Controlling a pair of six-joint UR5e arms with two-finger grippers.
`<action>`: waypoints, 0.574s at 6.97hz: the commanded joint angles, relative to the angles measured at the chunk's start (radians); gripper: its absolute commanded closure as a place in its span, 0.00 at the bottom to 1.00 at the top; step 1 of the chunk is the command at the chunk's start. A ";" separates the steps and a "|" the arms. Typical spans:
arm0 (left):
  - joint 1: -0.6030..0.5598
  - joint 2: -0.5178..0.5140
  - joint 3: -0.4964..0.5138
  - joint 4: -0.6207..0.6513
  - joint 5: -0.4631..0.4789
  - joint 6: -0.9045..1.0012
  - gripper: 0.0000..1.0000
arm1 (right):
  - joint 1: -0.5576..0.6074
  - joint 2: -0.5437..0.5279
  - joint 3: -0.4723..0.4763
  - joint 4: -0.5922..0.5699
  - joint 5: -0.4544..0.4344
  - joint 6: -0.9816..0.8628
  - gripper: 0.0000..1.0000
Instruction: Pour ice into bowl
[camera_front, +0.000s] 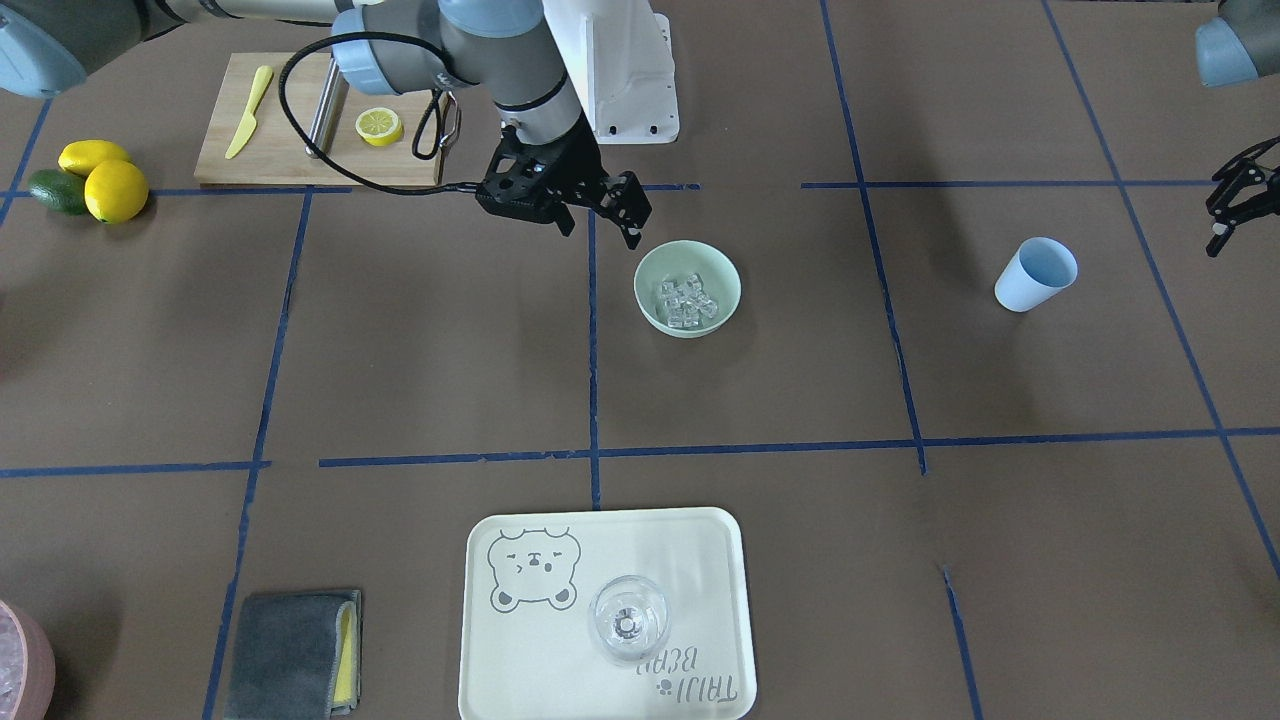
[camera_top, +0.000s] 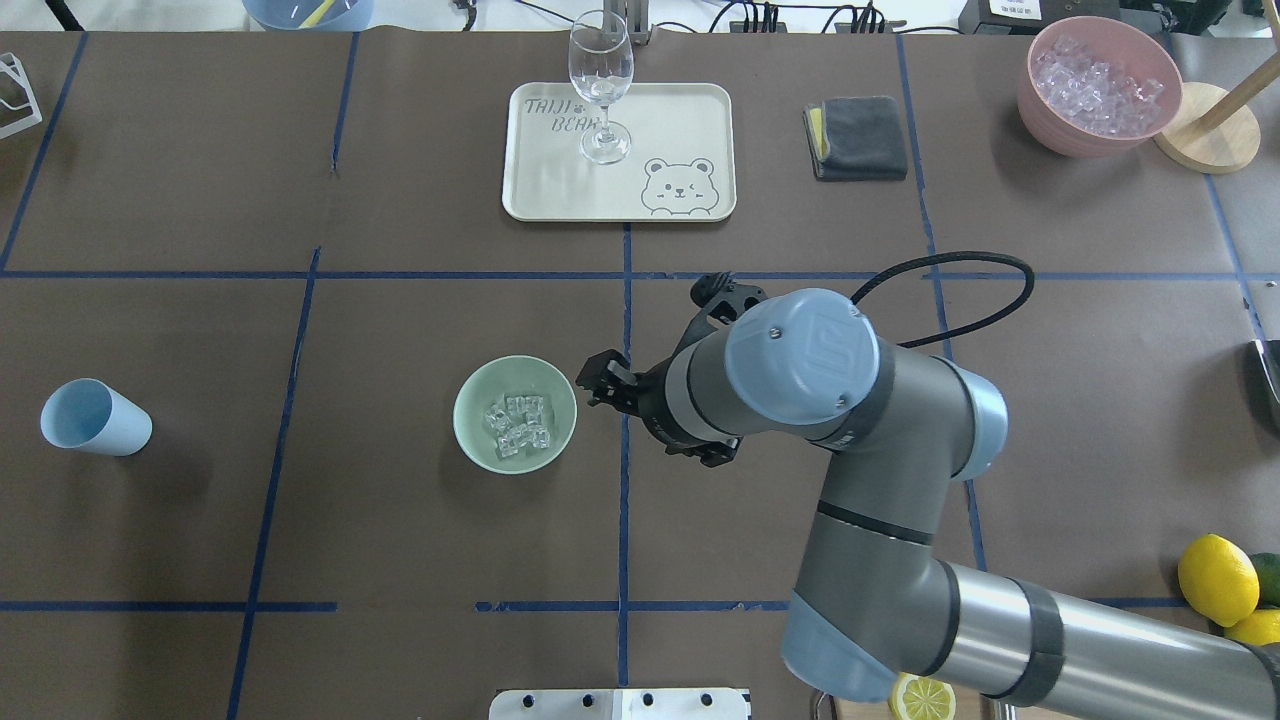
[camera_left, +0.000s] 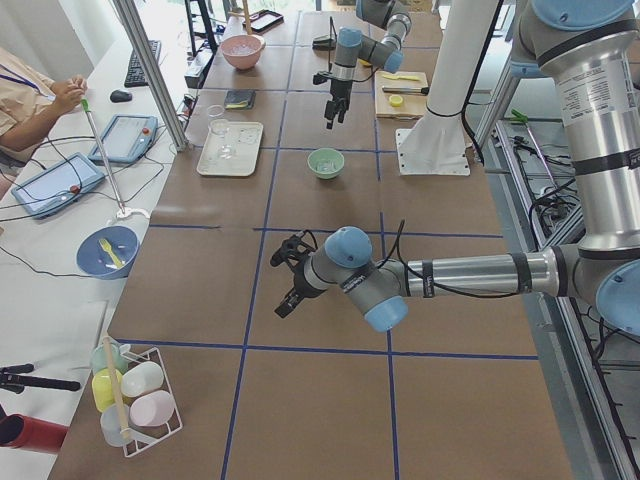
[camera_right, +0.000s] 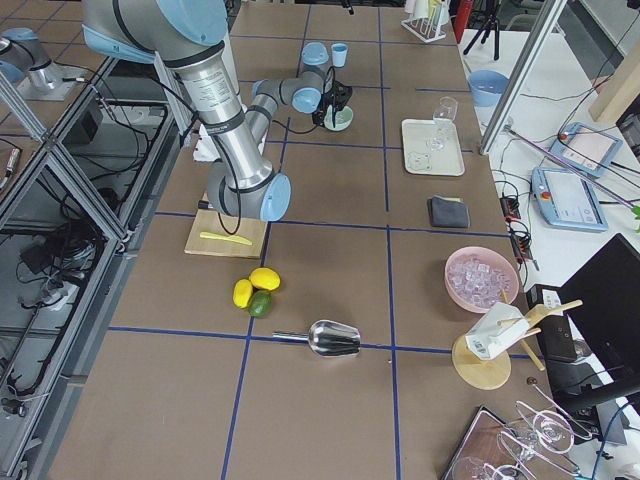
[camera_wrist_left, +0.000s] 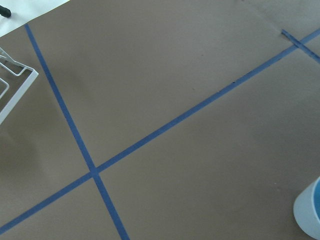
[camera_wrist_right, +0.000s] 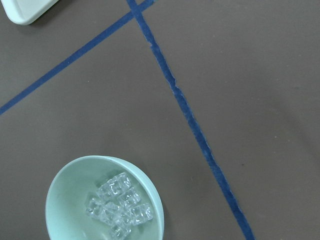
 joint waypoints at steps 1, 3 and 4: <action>-0.026 -0.043 -0.021 0.105 -0.003 0.005 0.00 | -0.009 0.158 -0.188 -0.090 -0.024 -0.052 0.00; -0.030 -0.040 -0.033 0.105 0.015 0.000 0.00 | -0.012 0.182 -0.270 -0.101 -0.018 -0.140 0.00; -0.028 -0.048 -0.036 0.105 0.034 -0.033 0.00 | -0.016 0.196 -0.300 -0.103 -0.014 -0.167 0.00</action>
